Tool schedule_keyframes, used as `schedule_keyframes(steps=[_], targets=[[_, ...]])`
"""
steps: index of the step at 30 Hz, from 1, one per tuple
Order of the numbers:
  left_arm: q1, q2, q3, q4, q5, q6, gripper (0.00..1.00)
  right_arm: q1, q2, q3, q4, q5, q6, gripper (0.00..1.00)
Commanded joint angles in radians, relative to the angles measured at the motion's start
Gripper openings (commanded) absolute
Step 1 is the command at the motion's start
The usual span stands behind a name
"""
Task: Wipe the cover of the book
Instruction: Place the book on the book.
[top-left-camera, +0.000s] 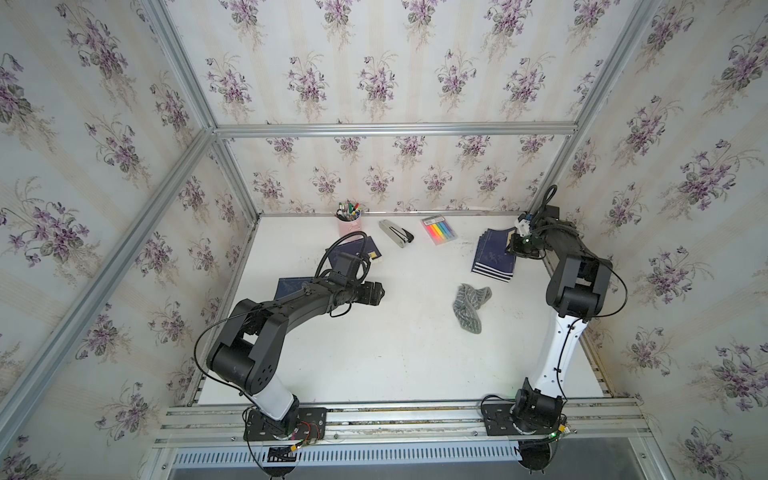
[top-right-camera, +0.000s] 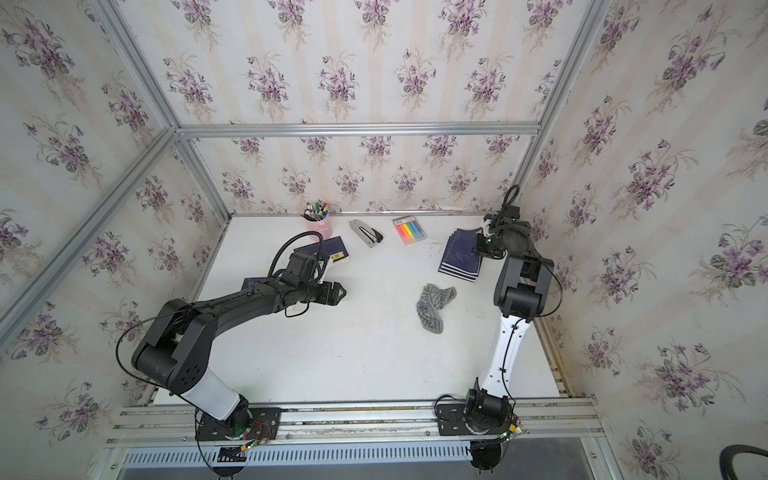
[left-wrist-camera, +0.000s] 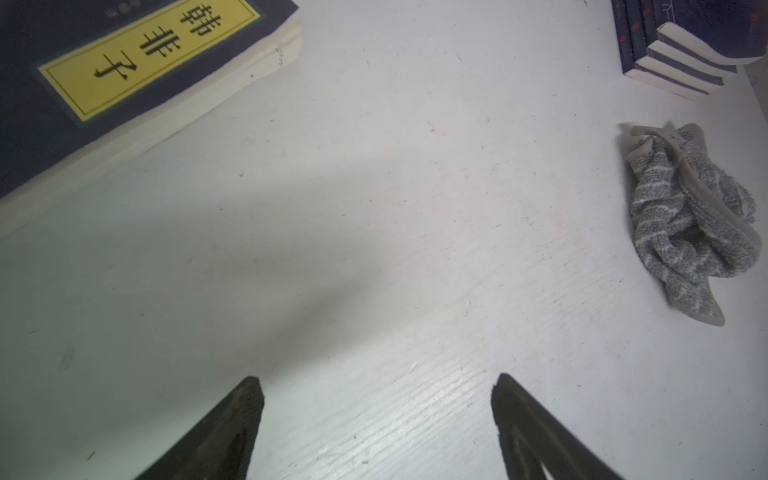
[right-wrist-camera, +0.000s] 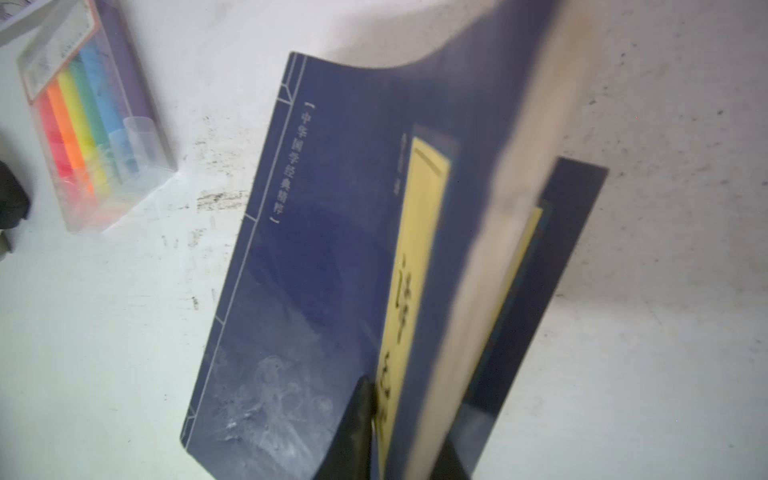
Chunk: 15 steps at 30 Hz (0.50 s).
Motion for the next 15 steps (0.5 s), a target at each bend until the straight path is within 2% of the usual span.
schedule_keyframes(steps=[1, 10, 15], targets=[[0.004, 0.001, 0.006, 0.013, 0.005, 0.010, 0.87, 0.001, -0.004, -0.001, -0.036, 0.082, -0.010, 0.27], [0.003, 0.008, 0.012, 0.010, 0.009, 0.009, 0.87, 0.001, -0.053, -0.022, -0.011, 0.130, 0.026, 0.41], [0.003, 0.010, 0.010, 0.009, 0.008, 0.007, 0.87, 0.004, -0.117, -0.084, 0.053, 0.161, 0.058, 0.50]])
